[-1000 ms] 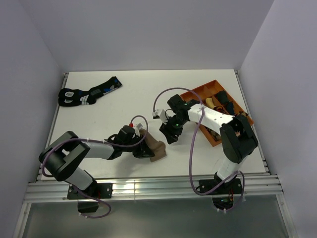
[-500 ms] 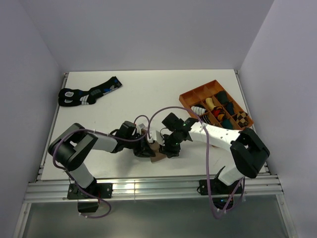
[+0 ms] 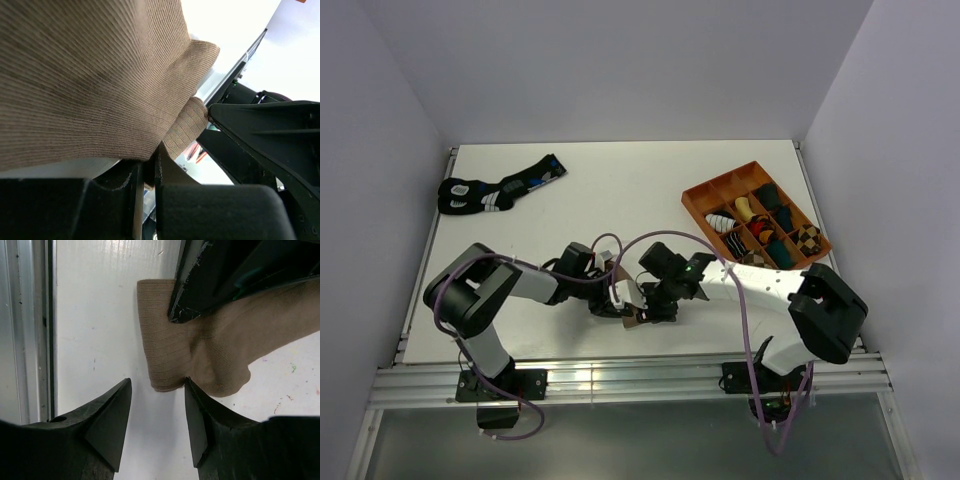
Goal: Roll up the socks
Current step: Roll the sock at the center of the board.
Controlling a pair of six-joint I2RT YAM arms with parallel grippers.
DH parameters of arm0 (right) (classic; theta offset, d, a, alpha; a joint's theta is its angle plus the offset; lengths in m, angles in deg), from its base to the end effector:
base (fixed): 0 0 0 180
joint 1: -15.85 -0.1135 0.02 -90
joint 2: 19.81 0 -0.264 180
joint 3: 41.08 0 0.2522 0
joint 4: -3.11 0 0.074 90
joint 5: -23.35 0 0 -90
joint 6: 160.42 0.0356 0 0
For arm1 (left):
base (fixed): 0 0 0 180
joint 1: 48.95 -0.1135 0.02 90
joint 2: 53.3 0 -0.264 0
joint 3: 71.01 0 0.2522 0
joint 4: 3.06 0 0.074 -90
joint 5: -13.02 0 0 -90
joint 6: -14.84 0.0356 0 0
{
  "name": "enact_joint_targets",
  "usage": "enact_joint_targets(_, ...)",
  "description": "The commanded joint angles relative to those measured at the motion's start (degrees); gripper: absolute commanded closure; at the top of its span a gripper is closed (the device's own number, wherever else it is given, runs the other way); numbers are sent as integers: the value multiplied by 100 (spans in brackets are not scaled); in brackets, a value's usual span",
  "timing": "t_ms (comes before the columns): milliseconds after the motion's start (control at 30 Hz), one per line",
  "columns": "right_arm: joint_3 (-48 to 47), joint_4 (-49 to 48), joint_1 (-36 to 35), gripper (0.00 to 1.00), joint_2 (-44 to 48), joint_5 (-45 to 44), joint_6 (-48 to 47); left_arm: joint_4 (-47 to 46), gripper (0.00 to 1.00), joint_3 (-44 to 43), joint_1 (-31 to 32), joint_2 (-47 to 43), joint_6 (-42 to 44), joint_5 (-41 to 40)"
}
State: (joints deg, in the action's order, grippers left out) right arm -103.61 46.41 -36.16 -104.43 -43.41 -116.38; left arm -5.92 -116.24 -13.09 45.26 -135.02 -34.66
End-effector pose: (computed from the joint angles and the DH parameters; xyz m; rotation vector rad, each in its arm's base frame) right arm 0.1572 0.2241 0.1845 -2.0994 1.6668 0.5807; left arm 0.2078 -0.1798 0.0949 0.1932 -2.7076 1.4146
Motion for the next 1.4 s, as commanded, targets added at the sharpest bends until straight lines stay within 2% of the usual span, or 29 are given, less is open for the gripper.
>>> enact_joint_targets(0, 131, -405, -64, 46, 323, -153, -54, 414, 100, -27, -35, 198, 158, -190)
enact_joint_targets(567, 158, -405, -292, 46, 174, -39, -54, 388, 100, -193, -114, 339, 176, -67)
enact_joint_targets(1033, -114, -362, -345, 49, -502, -285, 25, 239, 99, -246, -123, 418, 132, 74)
enact_joint_targets(1200, -440, -186, -293, 61, -871, -268, 245, -68, 96, -132, -132, 400, -35, 109)
enact_joint_targets(1367, -852, 455, -135, 71, -1223, 161, 289, -683, 88, 245, -131, 322, -430, 39)
